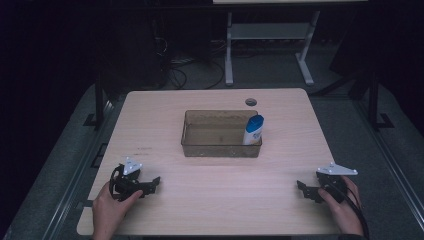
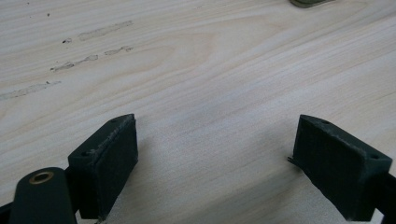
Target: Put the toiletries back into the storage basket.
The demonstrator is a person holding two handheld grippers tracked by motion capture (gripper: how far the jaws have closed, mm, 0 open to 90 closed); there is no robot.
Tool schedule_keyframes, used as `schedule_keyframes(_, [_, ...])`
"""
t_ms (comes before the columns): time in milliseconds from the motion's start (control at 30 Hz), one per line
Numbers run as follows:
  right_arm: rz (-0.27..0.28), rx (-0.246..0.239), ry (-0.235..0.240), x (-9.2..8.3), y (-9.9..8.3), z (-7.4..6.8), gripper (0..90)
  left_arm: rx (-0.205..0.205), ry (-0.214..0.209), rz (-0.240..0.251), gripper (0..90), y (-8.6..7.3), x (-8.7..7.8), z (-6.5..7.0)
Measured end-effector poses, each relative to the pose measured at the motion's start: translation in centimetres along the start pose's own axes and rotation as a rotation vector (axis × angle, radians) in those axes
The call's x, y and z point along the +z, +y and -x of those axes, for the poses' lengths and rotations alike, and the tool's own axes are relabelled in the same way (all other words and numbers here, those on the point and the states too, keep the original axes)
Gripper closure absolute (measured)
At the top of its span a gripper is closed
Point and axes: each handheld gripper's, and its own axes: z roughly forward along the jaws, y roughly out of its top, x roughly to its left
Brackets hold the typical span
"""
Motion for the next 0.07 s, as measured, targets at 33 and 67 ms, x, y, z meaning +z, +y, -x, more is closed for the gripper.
schedule_keyframes(33, [0.002, 0.001, 0.0, 0.02, -0.03, 0.0, 17.6, 0.001, 0.0, 0.0, 12.8, 0.0, 0.0, 0.0])
schedule_keyframes(67, [0.002, 0.001, 0.0, 0.02, -0.03, 0.0, 17.6, 0.001, 0.0, 0.0, 12.8, 0.0, 0.0, 0.0])
